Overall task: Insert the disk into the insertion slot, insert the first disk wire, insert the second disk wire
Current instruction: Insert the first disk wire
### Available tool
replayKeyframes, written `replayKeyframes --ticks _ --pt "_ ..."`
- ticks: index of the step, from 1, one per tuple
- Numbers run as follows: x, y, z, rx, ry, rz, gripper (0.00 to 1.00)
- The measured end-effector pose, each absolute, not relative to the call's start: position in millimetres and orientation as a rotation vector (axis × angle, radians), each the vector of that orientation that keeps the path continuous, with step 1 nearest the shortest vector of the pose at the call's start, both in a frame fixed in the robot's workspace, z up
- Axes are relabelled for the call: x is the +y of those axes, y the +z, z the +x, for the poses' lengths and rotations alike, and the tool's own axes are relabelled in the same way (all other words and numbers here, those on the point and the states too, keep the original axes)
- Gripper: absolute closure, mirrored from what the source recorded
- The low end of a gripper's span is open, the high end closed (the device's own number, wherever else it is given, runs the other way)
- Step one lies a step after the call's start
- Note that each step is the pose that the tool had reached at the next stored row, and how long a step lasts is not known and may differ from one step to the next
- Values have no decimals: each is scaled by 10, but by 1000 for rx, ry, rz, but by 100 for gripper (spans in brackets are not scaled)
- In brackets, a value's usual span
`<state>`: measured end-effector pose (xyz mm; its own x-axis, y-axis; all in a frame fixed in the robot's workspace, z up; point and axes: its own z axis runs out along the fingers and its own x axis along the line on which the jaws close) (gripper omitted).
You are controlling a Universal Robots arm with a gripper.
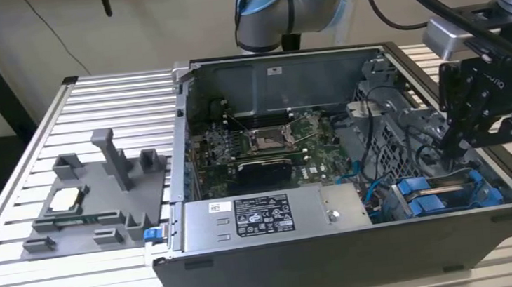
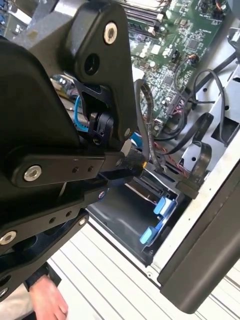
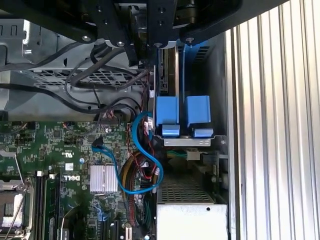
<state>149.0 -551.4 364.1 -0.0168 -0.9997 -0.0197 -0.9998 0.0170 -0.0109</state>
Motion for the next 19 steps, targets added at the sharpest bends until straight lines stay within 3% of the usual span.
replayKeyframes --ticks 19 --pt "-5535 3532 1571 2257 -22 -2206 81"
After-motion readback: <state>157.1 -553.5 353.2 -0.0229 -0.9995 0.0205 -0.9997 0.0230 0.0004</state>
